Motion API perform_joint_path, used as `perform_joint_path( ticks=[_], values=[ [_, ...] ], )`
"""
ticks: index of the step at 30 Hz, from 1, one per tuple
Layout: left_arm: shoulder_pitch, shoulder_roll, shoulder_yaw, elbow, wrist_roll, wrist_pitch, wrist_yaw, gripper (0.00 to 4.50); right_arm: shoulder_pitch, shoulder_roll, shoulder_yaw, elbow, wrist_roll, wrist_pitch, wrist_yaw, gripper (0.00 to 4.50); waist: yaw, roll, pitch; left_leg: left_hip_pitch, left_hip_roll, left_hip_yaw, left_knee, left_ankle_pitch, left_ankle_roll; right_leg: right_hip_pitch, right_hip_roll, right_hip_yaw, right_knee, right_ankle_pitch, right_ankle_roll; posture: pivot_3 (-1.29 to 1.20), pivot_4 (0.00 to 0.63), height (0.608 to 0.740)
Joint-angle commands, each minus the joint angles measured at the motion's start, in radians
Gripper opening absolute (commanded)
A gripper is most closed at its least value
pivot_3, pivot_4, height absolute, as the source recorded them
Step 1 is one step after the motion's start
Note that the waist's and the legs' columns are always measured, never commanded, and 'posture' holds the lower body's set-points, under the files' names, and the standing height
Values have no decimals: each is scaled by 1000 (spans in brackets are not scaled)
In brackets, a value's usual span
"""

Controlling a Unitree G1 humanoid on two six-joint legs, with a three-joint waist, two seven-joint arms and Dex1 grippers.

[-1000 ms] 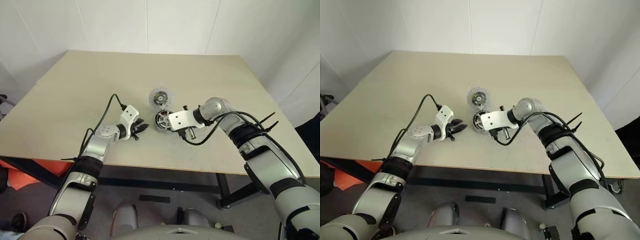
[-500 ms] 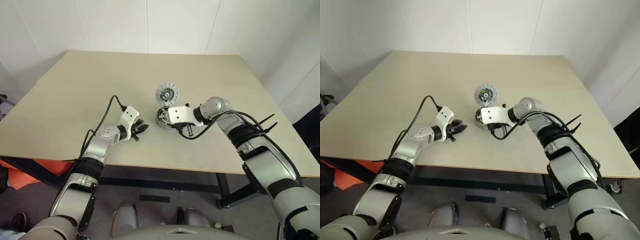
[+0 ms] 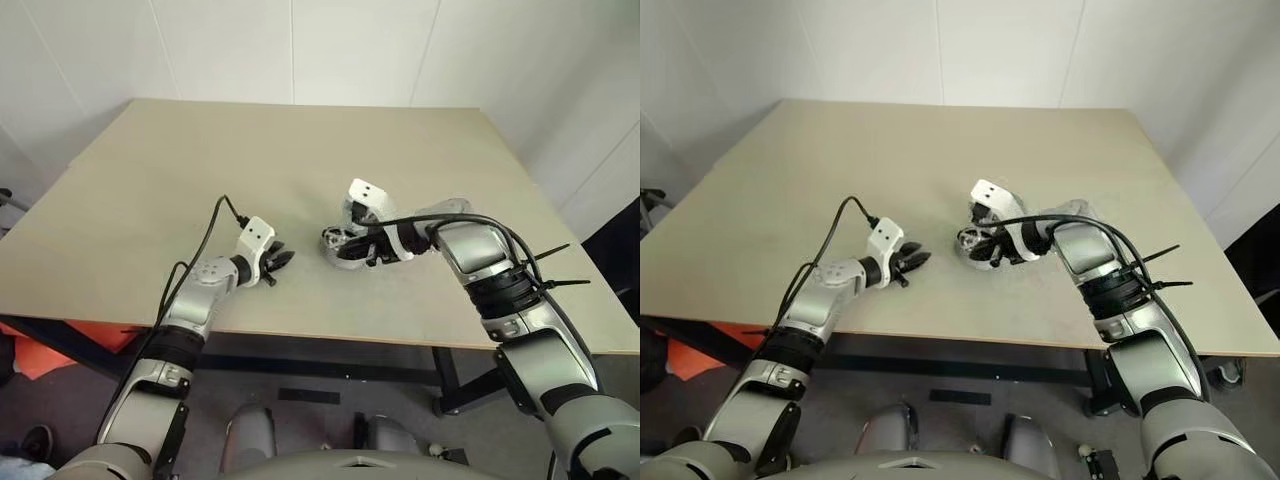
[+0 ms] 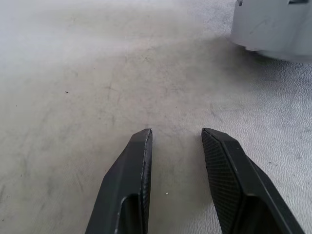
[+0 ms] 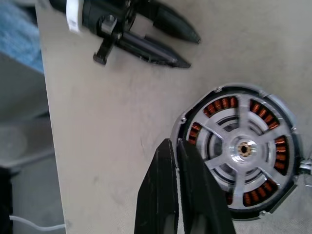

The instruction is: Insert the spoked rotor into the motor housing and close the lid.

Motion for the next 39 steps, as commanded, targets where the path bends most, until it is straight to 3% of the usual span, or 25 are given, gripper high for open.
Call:
perform_joint_path(
  ticks=[1, 7, 11, 13, 17, 20, 26, 39],
  values=[
    [15, 4, 3, -39, -3, 12, 6, 1747, -72, 77, -90, -21, 54, 214, -132, 18, 0, 0, 0, 1, 0, 0, 0, 0, -1, 1, 0, 0, 0, 0, 0, 0, 0, 740],
    [39, 14, 8, -71, -4, 27, 10, 1747, -141, 201, -193, 147, 65, 263, -356, 18, 2, 0, 0, 6, 0, 1, -6, 3, -5, 1, 0, 1, 1, 0, 0, 0, 0, 740],
    [56, 23, 13, -94, -5, 38, 12, 1747, -134, 188, -159, 105, 113, 216, -342, 18, 3, 0, 0, 5, -2, 1, -9, 3, -5, -1, 0, 1, -1, 0, 0, 0, 0, 740],
    [57, 26, 15, -97, -7, 42, 12, 1747, -88, 90, -39, -10, 115, 31, -206, 18, 6, 0, 0, 5, -1, 2, -11, 3, -6, -1, 0, 1, -2, 0, 0, 0, 0, 740],
    [49, 24, 12, -90, -7, 42, 15, 1747, 2, -182, 177, -83, -48, -584, -1, 18, 25, 0, 0, 6, 0, 2, -12, 2, -5, 2, 0, 0, -8, 0, 1, 0, 0, 740],
    [38, 22, 8, -78, -7, 38, 13, 1747, 9, -266, 213, -48, -75, -776, 82, 594, 22, 0, 0, 7, 0, 4, -12, 2, -4, 2, 0, 0, -8, 0, 1, 0, 0, 740],
    [6, 10, 20, -46, -24, 37, 17, 1747, 3, -254, 257, 44, -181, -967, 65, 2624, 22, 0, 0, 8, 4, 4, -8, 2, -4, 3, 4, 1, -5, 1, -1, 0, 0, 740],
    [21, 7, 26, -52, -26, 37, 36, 1747, -21, -176, 275, 381, -298, -1190, 30, 2624, 21, 0, 0, 7, 5, 4, -4, 2, -4, 3, 5, 1, -3, 1, -2, 0, 0, 740]
  ],
)
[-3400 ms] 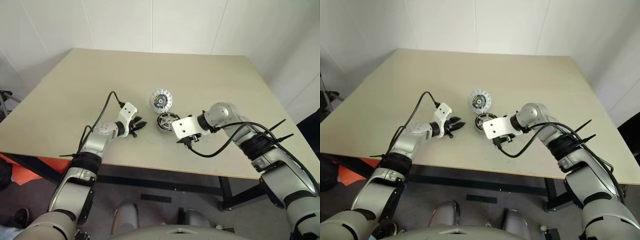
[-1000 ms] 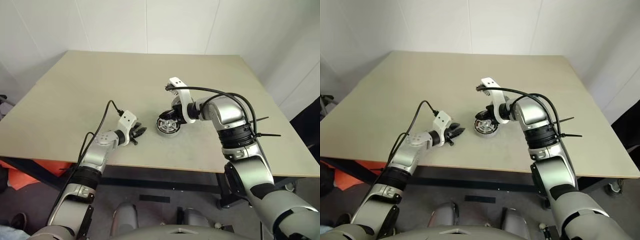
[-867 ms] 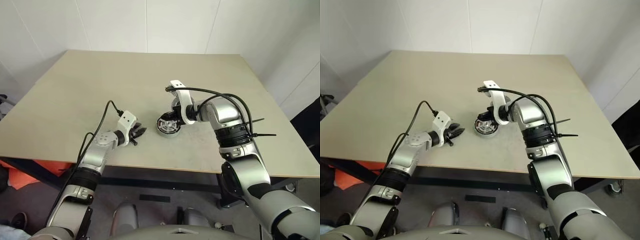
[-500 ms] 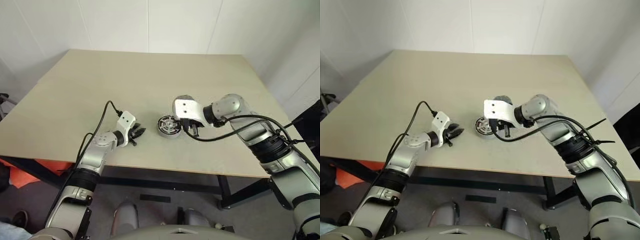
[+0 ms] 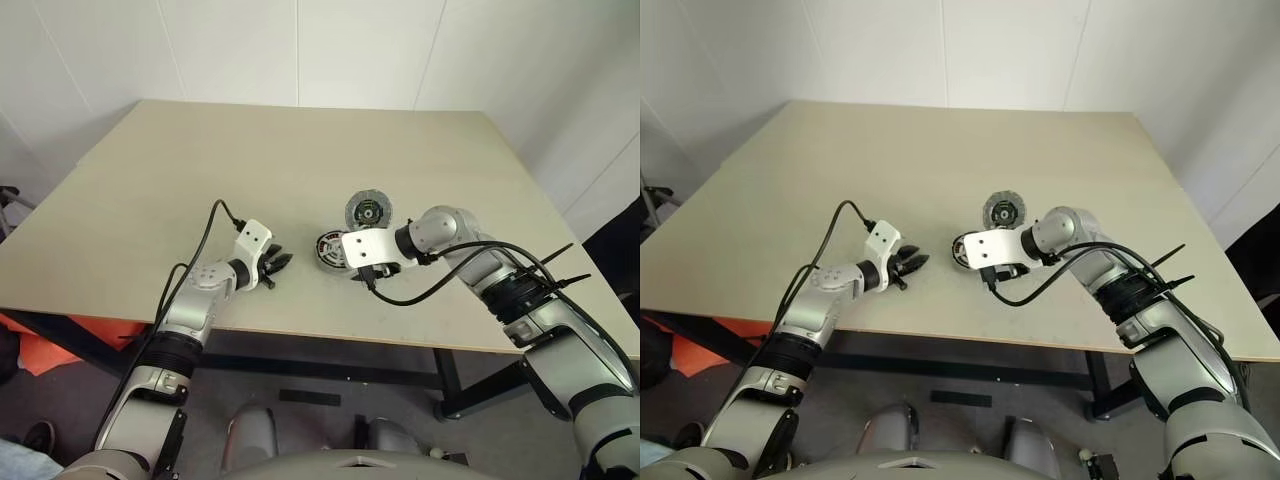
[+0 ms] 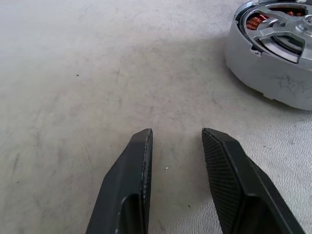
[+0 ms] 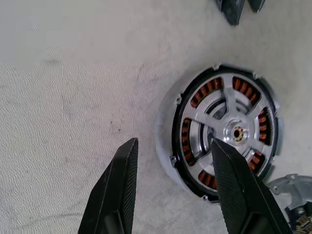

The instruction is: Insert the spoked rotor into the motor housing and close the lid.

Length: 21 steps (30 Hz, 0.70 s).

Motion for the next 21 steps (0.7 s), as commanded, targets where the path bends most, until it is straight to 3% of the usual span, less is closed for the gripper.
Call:
perform_joint_path(
  ticks=[1, 5, 16, 21],
  values=[
    [-2, 6, 19, -16, -4, 2, 14, 1747, -32, 10, -5, 84, -34, -73, -19, 2624, -1, 0, 0, 0, 0, 0, 0, 0, 0, 0, 0, 0, 0, 0, 0, 0, 0, 740],
    [4, 8, 21, -22, -6, 3, 20, 1747, -21, 7, -3, 110, -51, -105, -17, 2624, -5, 0, 0, 3, 0, 0, 1, 0, 0, 2, 0, 0, 2, 0, 0, 0, 0, 740],
    [-2, 8, 22, -11, -5, 1, 20, 1747, 25, 5, -6, -68, -42, -48, 56, 2624, -15, 0, 0, 4, 0, -1, 2, 0, 0, 4, 0, 0, 2, 0, 0, 0, 0, 740],
    [-3, 3, 23, -7, -5, 0, 20, 1747, 9, 15, 9, -35, -80, -35, 54, 2624, -17, 0, 0, 3, 0, -1, 1, 0, 1, 3, 1, 0, 1, 0, 0, 0, 0, 740]
  ],
)
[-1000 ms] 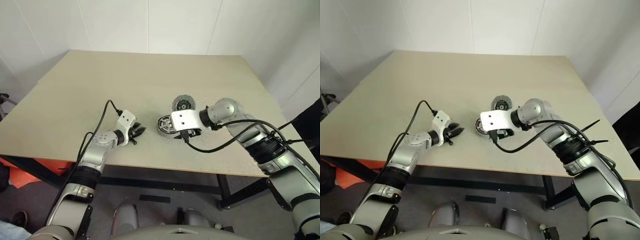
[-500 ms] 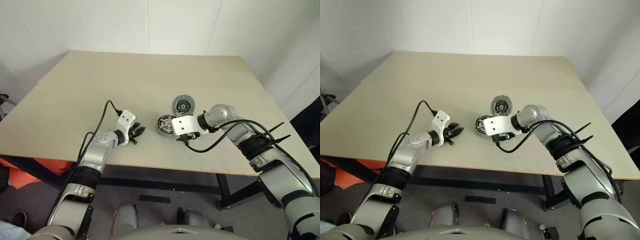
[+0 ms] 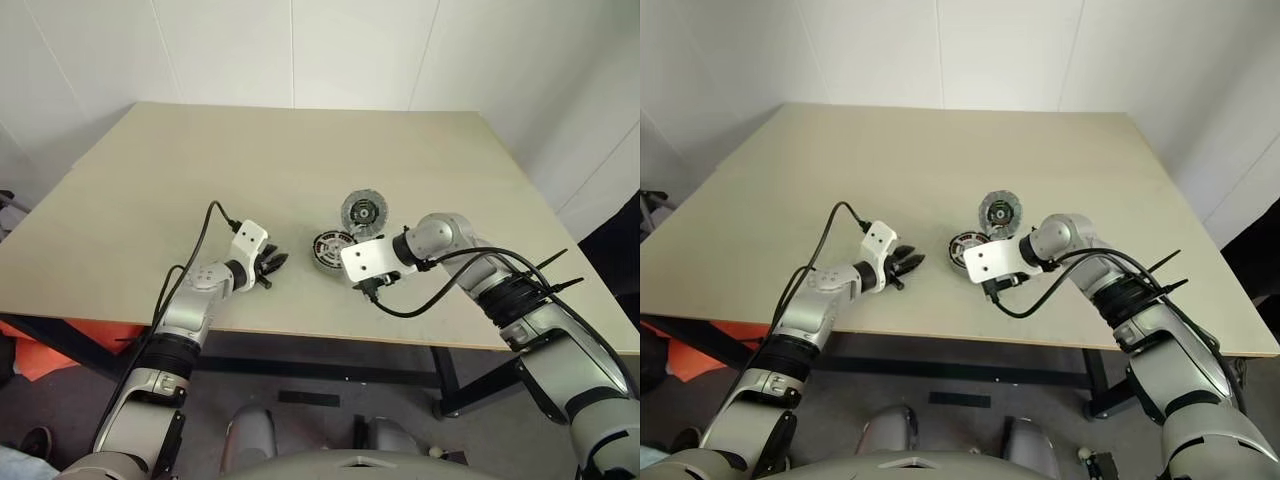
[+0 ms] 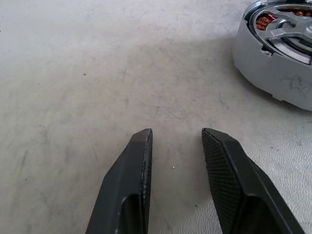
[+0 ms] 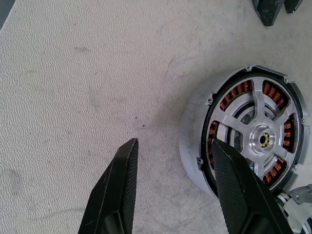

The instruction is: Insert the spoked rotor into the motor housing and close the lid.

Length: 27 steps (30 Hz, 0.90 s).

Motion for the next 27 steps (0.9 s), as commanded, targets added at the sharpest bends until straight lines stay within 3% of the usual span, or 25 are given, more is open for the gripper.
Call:
perform_joint_path(
  ticks=[1, 7, 10, 15, 17, 27],
  values=[
    [-11, 0, 9, -7, -5, -1, 3, 1747, -22, 8, 8, 14, -25, 7, 12, 2624, -1, 0, 0, 0, 0, 0, 0, 0, 0, 0, 0, 0, 0, 0, 0, 0, 0, 740],
    [-2, -2, 8, -13, -5, 0, 7, 1747, -57, 16, 4, 63, -47, -6, 16, 2624, -5, 0, 0, 0, 0, 0, 0, 0, 0, 0, 0, 0, 0, 0, 0, 0, 0, 740],
    [-1, 0, 10, -13, -5, 0, 7, 1747, -62, 10, 14, 93, -55, -34, 32, 2080, -5, 0, 0, 0, 0, 0, 0, 0, 0, 0, 0, 0, 0, 0, 0, 0, 0, 740],
    [2, -3, 10, -15, -6, 1, 10, 1747, -62, 9, 17, 134, -69, -77, 17, 394, -4, -1, 0, 0, 0, 0, 0, 0, 0, 1, 0, 0, 0, 0, 0, 0, 0, 740],
    [3, -4, 9, -16, -7, 1, 10, 1747, -66, 15, 15, 152, -74, -86, 0, 18, -6, -1, -1, 1, 0, 0, 0, 0, 0, 1, 0, 0, 0, 0, 0, 0, 0, 740],
    [-6, -4, 10, -8, -4, 0, 9, 1747, -72, 36, -22, 190, -46, -35, -39, 18, -7, -1, 0, 3, 0, 0, 0, 0, 0, 1, 0, 0, 0, -4, 6, 0, 0, 740]
  ],
)
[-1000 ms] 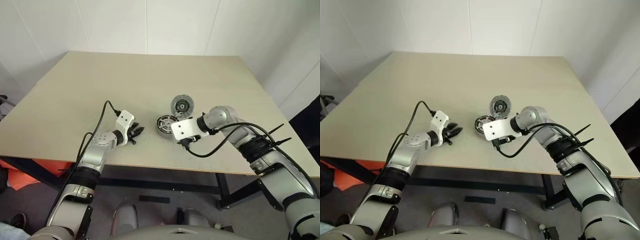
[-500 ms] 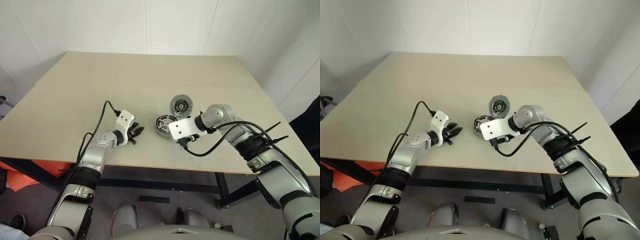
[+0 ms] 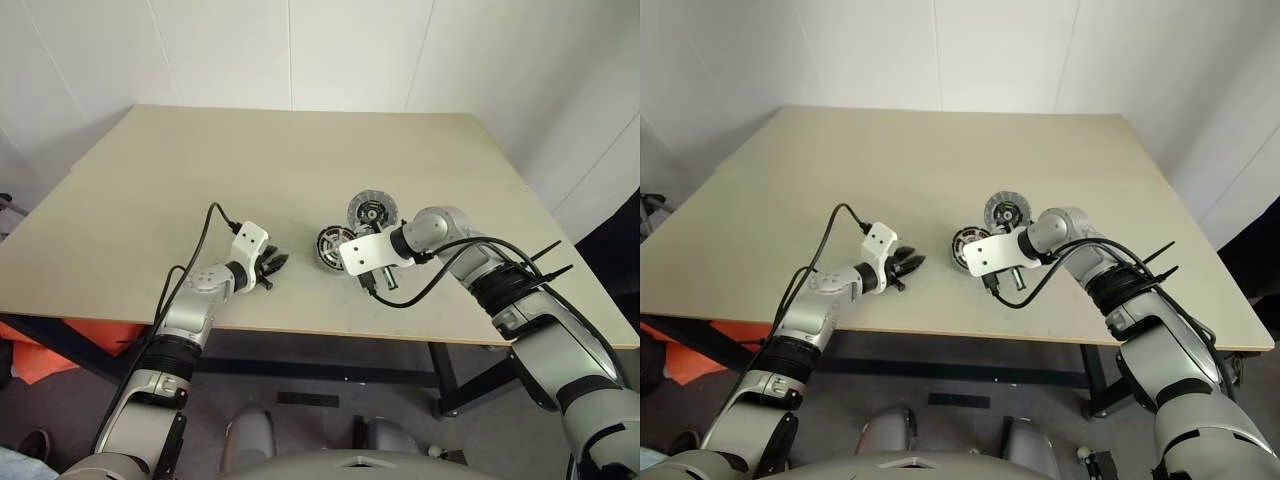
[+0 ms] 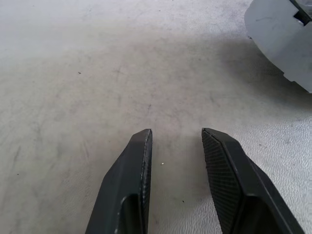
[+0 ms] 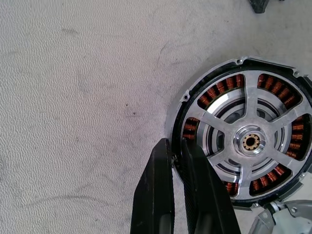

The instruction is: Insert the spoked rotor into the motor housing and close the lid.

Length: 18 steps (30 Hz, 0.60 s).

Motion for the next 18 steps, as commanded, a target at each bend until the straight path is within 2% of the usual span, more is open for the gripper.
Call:
perform_joint_path(
  ticks=[1, 3, 8, 10, 13, 18],
  values=[
    [-13, 3, 8, -8, -4, 0, 1, 1747, 1, 2, -35, 14, 5, 82, -8, 18, 0, 0, 0, 0, 0, 0, 0, 0, 0, 0, 0, 0, 0, 0, 0, 0, 0, 740],
    [-14, 3, 8, -7, -4, 0, 1, 1747, 11, 16, -67, -23, 43, 167, 0, 18, 0, 0, 0, 0, 0, 0, 0, 0, 0, -1, 0, 0, 0, 0, 0, 0, 0, 740],
    [-11, 2, 7, -12, -4, 3, 1, 1747, 7, 73, -169, -201, 182, 627, 51, 18, 1, 1, 1, -1, 0, 0, 0, 0, 0, -2, 1, 1, 0, 0, 0, 0, 0, 740],
    [-10, 1, 6, -13, -4, 4, 1, 1747, -9, 94, -190, -244, 208, 776, 41, 18, 3, 1, 1, -1, 0, 0, -1, 0, 0, -2, 1, 1, 0, 3, -5, 0, 0, 740],
    [-10, 0, 5, -14, -4, 5, 1, 1747, -41, 136, -215, -267, 238, 949, -3, 18, 4, 1, 1, -1, 1, 0, -1, 0, -1, -3, 1, 0, 2, 5, -8, 0, 0, 740],
    [-11, 0, 5, -14, -4, 4, 1, 1747, -85, 198, -244, -263, 286, 1137, -86, 18, 7, 1, 1, -3, 0, 0, -4, 1, -2, -6, 1, 0, 1, 5, -9, 0, 0, 740]
  ],
)
